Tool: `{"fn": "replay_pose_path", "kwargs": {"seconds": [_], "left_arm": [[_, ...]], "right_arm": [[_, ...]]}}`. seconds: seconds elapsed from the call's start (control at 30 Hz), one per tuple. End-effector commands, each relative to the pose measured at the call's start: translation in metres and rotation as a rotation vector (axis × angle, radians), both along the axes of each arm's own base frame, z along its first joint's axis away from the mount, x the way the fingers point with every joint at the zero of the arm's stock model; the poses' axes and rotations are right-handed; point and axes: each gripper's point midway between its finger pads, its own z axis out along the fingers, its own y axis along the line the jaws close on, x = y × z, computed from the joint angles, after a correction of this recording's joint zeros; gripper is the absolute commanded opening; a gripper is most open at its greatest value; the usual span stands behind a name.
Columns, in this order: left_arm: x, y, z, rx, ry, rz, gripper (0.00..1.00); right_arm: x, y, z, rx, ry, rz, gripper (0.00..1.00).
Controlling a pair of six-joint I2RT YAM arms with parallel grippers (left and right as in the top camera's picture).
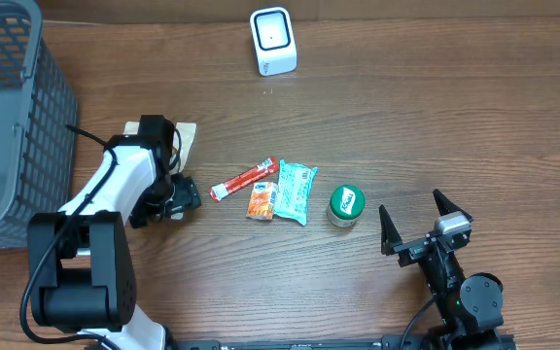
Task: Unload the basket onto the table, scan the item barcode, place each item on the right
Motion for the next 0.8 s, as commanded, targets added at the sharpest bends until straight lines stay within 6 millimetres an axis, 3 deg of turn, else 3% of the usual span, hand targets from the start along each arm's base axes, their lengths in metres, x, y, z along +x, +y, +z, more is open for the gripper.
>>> {"fn": "replay_pose_path", "kwargs": {"seconds": [0.0,0.1,0.13,0.27,0.37,0.47,0.63,0.77], "left_arm": [[-0.010,-0.016,-0.004,-0.068,0.049,-0.108,0.81],[-0.008,-0.028,0.003,-0.124,0.027,-0.177,0.73],[-0.004,-0.031,0.014,-0.134,-0.007,-0.192,0.68],[0.012,-0.021,0.049,-0.071,-0.121,-0.193,0.70],[0.028,0.002,0.084,0.054,-0.241,-0.156,0.79],[0.040,0.026,0.106,0.164,-0.336,-0.108,0.99],[0.063,0.050,0.107,0.234,-0.407,-0.079,1.00],[0.073,0.061,0.083,0.191,-0.382,-0.056,1.00]], "right_arm": [[0.000,0.000,-0.003,-0.005,0.000,0.001,1.00],[0.000,0.000,-0.003,-0.005,0.000,0.001,1.00],[0.000,0.000,-0.003,-0.005,0.000,0.001,1.00],[0.000,0.000,-0.003,-0.005,0.000,0.001,1.00],[0.000,0.000,-0.003,-0.005,0.000,0.001,1.00],[0.000,0.000,-0.003,-0.005,0.000,0.001,1.00],[0.000,0.000,-0.003,-0.005,0.000,0.001,1.00],[0.000,0.000,-0.003,-0.005,0.000,0.001,1.00]]}}
